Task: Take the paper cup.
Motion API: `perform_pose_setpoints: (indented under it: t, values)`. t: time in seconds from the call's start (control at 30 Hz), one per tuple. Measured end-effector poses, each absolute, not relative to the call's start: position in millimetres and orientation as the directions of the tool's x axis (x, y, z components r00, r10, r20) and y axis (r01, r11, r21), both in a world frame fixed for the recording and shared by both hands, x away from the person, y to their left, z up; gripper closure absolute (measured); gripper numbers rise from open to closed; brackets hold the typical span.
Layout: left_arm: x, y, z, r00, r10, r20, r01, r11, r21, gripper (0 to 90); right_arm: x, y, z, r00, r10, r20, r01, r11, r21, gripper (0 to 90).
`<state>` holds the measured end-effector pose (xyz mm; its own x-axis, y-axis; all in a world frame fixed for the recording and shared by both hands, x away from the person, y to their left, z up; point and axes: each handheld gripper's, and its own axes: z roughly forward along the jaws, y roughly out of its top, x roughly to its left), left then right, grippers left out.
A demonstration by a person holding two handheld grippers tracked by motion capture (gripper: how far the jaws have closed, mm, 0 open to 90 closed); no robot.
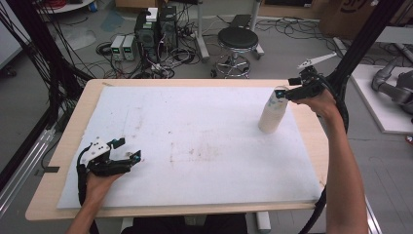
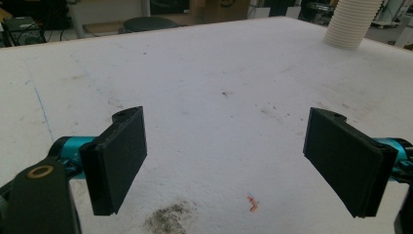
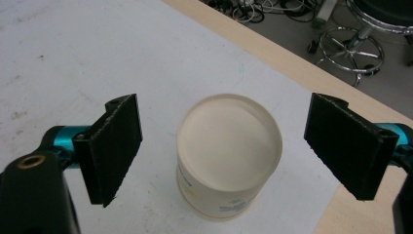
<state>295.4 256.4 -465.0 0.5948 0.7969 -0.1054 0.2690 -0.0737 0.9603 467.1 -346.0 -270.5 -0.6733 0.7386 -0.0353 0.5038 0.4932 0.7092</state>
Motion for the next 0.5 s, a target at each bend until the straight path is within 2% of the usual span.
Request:
perform_pose_setpoints:
  t: [0.5]
  values:
    - [295.2, 256.0, -465.0, 0.595, 0.797, -0.102, 0.267, -0.077, 0.961, 16.0, 471.2, -343.2, -278.9, -0.653, 0.757, -0.04, 0.563, 0.52, 0.642, 14.2]
